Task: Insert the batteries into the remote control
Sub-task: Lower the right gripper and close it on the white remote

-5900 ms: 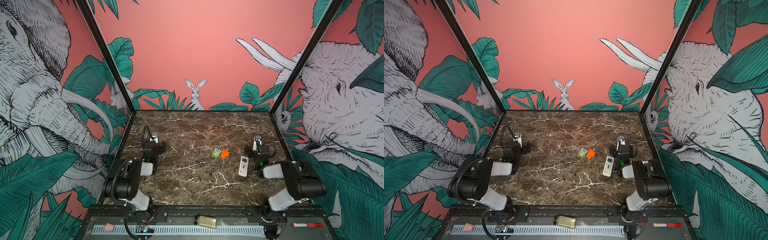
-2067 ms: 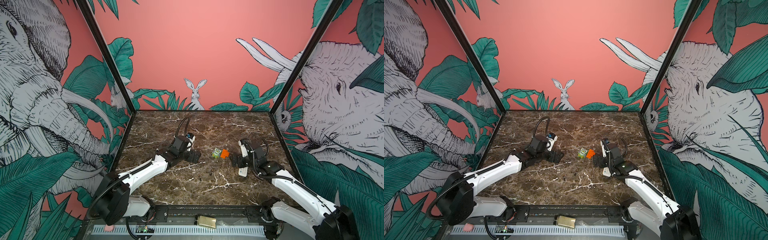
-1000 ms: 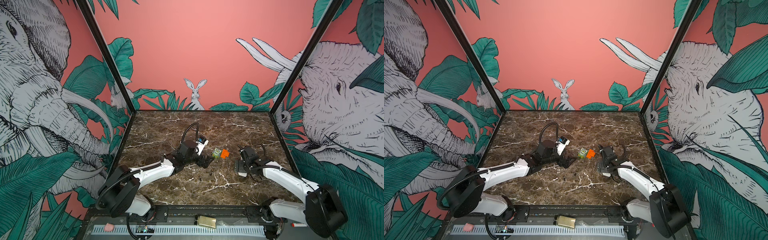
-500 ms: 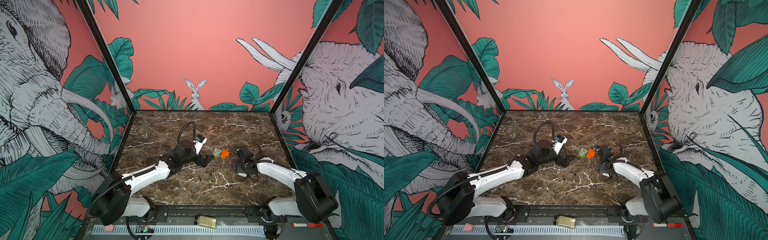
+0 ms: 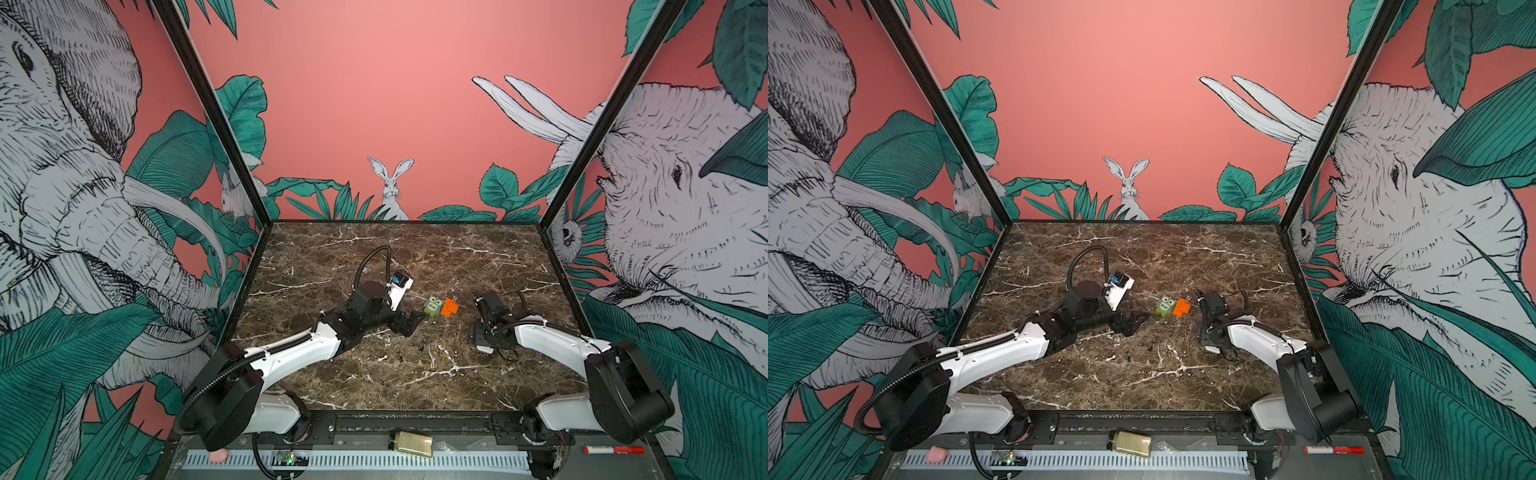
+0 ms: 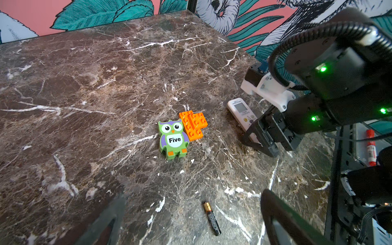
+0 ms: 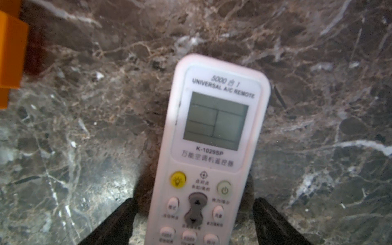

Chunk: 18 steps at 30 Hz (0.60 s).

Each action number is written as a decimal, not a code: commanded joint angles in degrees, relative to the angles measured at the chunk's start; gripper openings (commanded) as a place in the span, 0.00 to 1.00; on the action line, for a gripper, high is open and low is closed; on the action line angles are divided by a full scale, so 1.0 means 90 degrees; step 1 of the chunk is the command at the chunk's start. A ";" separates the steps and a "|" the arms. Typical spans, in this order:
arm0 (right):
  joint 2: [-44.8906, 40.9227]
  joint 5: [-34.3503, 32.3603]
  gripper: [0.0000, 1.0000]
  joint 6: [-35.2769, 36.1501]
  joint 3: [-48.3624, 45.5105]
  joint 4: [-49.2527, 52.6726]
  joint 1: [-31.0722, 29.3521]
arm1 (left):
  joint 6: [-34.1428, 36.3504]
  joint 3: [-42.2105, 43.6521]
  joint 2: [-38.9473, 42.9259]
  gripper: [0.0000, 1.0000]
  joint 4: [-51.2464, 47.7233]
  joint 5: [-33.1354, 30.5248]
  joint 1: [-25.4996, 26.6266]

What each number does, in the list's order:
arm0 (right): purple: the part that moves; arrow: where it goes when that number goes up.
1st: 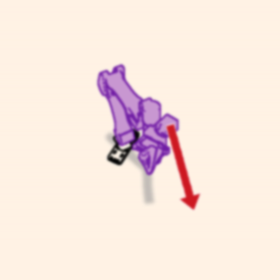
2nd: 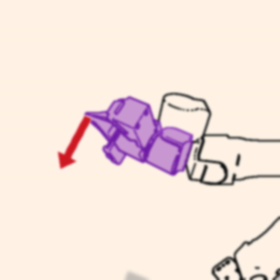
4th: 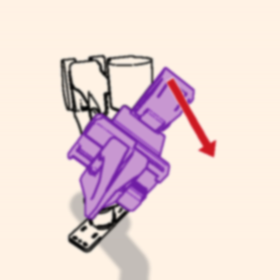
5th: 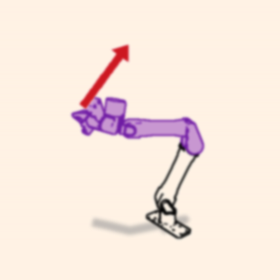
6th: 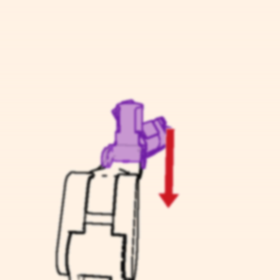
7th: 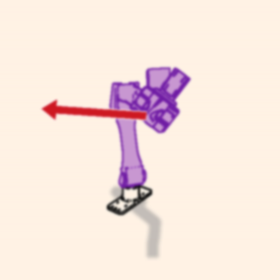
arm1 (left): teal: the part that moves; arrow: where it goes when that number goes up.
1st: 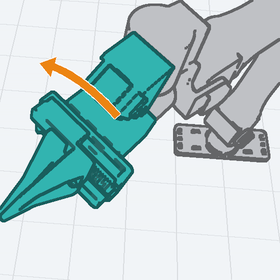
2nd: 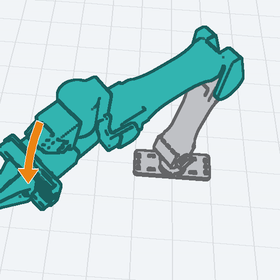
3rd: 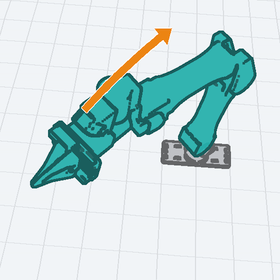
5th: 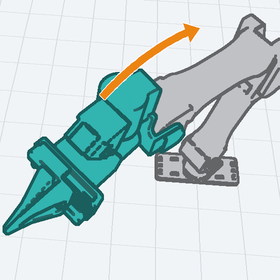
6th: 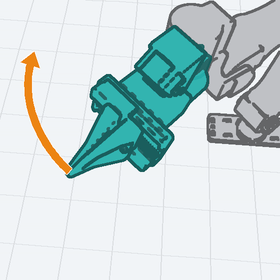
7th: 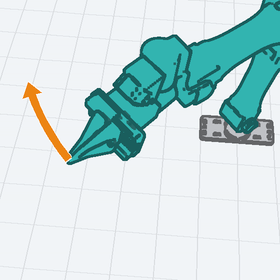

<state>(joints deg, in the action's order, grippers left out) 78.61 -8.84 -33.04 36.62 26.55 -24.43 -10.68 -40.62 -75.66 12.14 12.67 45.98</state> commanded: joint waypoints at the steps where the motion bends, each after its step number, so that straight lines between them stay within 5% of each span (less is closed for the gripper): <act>1: -0.0018 0.0010 0.81 -0.0055 -0.0131 -0.0169 0.0047 | -0.0008 0.0072 0.0109 1.00 0.0165 0.0105 0.0020; 18: -0.0423 0.0150 0.58 0.0042 -0.0480 -0.0658 0.0092 | -0.0408 0.0166 0.0160 1.00 0.0301 -0.0004 0.0026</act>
<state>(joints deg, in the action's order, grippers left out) 76.36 -7.64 -32.82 33.36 21.56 -23.86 -12.91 -40.21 -75.83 13.67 13.28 45.98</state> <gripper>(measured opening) 0.596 0.995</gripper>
